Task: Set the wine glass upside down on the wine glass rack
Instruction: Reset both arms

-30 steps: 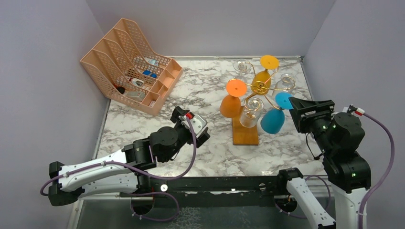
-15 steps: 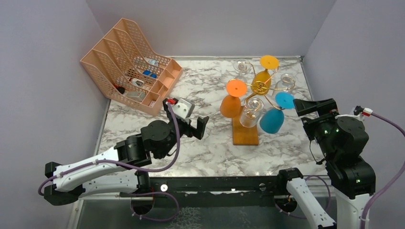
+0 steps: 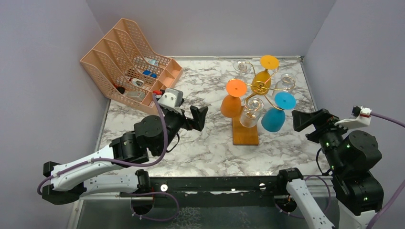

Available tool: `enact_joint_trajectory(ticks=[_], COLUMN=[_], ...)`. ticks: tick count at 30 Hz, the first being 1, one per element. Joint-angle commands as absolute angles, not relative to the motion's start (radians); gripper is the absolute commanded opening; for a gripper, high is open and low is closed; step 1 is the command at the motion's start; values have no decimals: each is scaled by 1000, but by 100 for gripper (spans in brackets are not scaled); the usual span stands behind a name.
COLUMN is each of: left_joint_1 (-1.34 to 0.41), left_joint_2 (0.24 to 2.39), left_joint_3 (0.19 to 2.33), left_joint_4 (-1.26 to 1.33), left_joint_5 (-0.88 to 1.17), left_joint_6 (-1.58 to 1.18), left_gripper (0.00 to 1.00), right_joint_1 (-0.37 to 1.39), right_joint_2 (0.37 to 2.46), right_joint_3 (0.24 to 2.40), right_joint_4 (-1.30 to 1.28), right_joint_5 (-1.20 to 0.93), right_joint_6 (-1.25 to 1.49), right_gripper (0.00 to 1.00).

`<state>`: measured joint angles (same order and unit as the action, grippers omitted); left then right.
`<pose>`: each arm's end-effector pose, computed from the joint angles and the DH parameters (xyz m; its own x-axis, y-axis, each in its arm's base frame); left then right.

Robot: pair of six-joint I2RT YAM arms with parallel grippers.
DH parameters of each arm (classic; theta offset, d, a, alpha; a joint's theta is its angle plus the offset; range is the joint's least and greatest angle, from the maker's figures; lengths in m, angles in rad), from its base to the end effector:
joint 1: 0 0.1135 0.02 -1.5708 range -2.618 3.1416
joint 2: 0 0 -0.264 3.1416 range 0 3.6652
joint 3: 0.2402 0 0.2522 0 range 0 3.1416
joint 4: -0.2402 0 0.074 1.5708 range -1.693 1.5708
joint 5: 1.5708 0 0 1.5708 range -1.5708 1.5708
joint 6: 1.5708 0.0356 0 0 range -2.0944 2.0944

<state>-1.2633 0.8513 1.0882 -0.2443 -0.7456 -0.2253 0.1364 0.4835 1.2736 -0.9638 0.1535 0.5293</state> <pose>0.0745 -0.1549 0.4271 -0.1127 -0.1872 -0.9758 0.4819 0.8486 -0.2185 0.0241 -0.0022 0.4336 -0.1403 0.4844 -0.8635 0.0993 0.8746 0.4745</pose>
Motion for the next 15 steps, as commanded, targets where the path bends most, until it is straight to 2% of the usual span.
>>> enact_joint_trajectory(ticks=[1, 15], left_joint_1=[-1264, -1264], left_joint_2=[813, 676], left_joint_3=[1085, 905], left_joint_4=[-212, -127], left_joint_5=[-749, -756], left_joint_6=[-184, -159], left_gripper=[99, 99], right_joint_1=[136, 137], right_joint_2=[469, 443], right_joint_3=[1325, 1300], right_joint_4=[-948, -1030], right_joint_5=[106, 84], right_joint_6=[454, 544], right_gripper=[100, 100])
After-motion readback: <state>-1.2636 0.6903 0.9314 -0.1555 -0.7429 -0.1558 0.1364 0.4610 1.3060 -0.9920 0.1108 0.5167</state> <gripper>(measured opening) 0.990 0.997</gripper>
